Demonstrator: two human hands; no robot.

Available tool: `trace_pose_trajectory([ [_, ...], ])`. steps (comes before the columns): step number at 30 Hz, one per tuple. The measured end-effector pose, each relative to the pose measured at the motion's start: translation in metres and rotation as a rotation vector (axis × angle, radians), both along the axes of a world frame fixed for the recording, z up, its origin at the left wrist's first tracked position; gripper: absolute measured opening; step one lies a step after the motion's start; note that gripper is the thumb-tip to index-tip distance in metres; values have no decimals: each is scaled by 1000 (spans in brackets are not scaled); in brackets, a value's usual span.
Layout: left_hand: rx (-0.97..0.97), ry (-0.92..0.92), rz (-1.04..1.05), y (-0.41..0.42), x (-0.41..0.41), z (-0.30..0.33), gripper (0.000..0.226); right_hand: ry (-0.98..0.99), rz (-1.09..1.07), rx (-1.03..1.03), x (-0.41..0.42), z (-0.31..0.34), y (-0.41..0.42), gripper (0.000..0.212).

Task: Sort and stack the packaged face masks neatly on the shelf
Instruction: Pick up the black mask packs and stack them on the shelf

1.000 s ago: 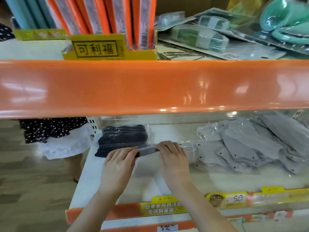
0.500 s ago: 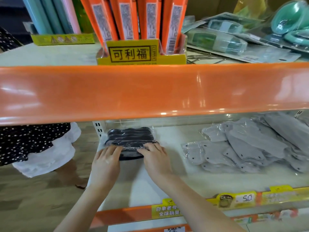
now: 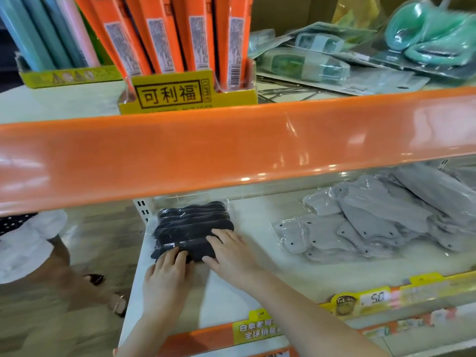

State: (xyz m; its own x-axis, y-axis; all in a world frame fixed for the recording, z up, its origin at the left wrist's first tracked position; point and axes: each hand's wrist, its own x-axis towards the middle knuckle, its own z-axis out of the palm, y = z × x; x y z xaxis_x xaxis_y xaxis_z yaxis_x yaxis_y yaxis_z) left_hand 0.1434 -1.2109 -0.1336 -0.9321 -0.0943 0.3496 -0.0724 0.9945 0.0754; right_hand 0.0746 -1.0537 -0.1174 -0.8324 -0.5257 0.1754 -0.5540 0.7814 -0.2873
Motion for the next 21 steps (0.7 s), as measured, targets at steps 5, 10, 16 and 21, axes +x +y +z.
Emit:
trace_pose_trajectory([
  [5,48,-9,112,10,-5,5,22,-9,55,10,-4,-1,3,50],
  [10,99,-127,223,25,-13,11,32,-41,59,-88,-4,-4,1,47],
  [16,108,-21,67,69,-24,26,18,-82,-83,-381,-2,10,28,37],
  [21,142,96,-112,118,-35,27,15,75,-174,-397,10,17,90,54],
])
